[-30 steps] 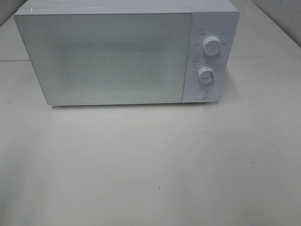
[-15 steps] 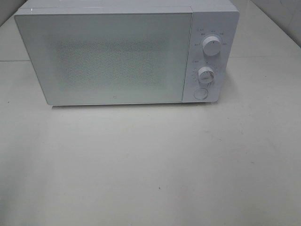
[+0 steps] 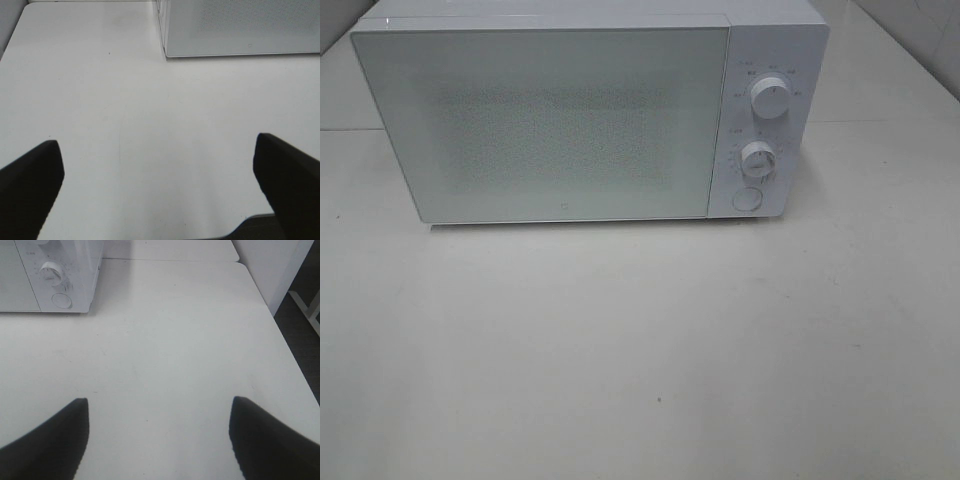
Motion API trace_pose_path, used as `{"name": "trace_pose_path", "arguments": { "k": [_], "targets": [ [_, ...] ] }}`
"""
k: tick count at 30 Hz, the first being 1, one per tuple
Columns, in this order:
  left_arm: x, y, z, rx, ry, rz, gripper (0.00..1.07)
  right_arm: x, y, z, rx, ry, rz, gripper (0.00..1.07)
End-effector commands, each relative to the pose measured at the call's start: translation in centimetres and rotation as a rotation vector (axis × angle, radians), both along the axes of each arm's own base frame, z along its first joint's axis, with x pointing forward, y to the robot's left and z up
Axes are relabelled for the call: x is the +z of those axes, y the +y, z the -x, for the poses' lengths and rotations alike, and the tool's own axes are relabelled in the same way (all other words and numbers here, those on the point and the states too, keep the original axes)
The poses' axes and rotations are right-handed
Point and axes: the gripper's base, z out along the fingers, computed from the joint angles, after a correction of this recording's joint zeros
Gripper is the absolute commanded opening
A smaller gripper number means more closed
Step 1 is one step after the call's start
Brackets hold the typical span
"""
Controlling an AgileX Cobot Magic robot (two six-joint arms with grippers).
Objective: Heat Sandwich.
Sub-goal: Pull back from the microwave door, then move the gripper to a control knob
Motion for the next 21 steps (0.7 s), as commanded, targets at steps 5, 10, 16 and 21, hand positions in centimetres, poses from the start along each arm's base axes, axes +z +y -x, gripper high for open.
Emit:
{"name": "trace_pose_path", "arguments": {
  "k": [5,10,16,21],
  "targets": [
    [-0.01,-0.08,0.37,0.003,-0.027,0.013,0.98,-0.01,-0.08,0.41,-0.007,-0.033,0.011,0.75],
    [-0.01,-0.08,0.37,0.003,-0.028,0.012,0.98,-0.01,-0.08,0.41,-0.007,-0.033,0.011,0.75],
    [-0.01,-0.08,0.27,0.002,-0.022,0.012,0.98,-0.01,-0.08,0.41,-0.007,-0.033,0.011,0.75],
    [-0.01,-0.08,0.27,0.002,-0.022,0.012,0.98,-0.01,-0.08,0.41,-0.007,-0.033,0.011,0.75]
  ]
}}
